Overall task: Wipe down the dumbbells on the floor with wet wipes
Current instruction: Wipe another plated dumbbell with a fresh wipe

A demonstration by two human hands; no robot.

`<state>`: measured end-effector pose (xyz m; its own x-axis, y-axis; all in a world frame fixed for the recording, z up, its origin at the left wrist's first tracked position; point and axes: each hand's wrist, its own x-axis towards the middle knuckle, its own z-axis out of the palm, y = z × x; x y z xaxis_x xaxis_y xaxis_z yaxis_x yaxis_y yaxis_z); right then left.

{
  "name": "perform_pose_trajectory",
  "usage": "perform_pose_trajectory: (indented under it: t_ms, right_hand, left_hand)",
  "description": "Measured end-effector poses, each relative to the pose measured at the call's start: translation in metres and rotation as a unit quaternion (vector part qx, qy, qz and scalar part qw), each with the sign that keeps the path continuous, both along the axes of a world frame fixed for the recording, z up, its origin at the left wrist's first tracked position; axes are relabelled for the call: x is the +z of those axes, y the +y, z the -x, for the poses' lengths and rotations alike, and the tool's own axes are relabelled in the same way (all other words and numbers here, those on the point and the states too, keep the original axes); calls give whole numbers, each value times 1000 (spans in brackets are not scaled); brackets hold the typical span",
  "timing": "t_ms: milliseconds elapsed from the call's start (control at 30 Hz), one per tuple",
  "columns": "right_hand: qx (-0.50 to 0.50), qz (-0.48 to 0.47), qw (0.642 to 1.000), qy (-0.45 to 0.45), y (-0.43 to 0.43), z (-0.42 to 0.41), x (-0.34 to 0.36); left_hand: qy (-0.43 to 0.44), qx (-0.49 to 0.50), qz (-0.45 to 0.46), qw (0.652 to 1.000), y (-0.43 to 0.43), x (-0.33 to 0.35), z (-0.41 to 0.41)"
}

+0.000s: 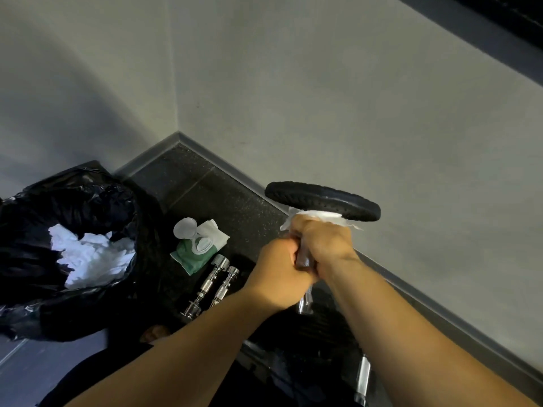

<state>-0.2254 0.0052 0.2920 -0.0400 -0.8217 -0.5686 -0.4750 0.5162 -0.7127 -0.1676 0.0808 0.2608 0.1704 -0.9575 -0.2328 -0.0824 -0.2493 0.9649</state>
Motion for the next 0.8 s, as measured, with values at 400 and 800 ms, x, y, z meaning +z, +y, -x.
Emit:
perform_pose_trajectory:
  t_ms: [400,800]
  right_hand:
    - [181,-170,923,-294,-9,37,1]
    - [23,-34,995,-93,18,15,2]
  left_hand:
    - [159,-100,3,982,5,21,-19]
    - [62,31,26,997,12,6,4]
